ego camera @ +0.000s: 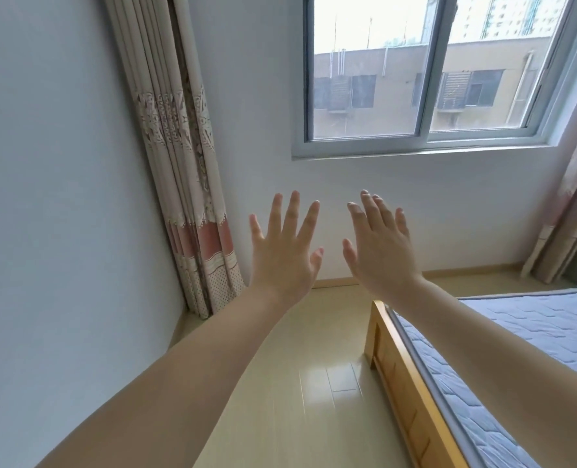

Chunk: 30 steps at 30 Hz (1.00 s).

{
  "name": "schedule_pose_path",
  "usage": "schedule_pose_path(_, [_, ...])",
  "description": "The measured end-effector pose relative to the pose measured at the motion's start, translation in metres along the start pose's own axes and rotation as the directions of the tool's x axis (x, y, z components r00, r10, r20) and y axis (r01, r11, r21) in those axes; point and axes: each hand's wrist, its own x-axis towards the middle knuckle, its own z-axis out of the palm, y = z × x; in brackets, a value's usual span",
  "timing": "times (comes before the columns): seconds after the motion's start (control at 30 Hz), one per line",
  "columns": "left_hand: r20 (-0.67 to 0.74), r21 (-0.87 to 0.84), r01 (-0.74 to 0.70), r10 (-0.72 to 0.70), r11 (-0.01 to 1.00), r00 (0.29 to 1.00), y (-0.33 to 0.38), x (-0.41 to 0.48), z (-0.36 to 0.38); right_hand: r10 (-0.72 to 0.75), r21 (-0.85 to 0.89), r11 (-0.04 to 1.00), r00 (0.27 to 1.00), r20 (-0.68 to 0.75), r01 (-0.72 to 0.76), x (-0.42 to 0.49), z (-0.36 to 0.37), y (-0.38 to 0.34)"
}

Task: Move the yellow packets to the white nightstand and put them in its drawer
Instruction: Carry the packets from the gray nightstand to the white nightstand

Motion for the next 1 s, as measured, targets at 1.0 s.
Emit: schedule_pose_path(1.0, [0.002, -0.254, -0.485, 0.502, 0.837, 0.865, 0.018, 0.655, 0.422, 0.401, -0.314, 0.861, 0.913, -0.066, -0.401, 0.436, 0.409, 0.324])
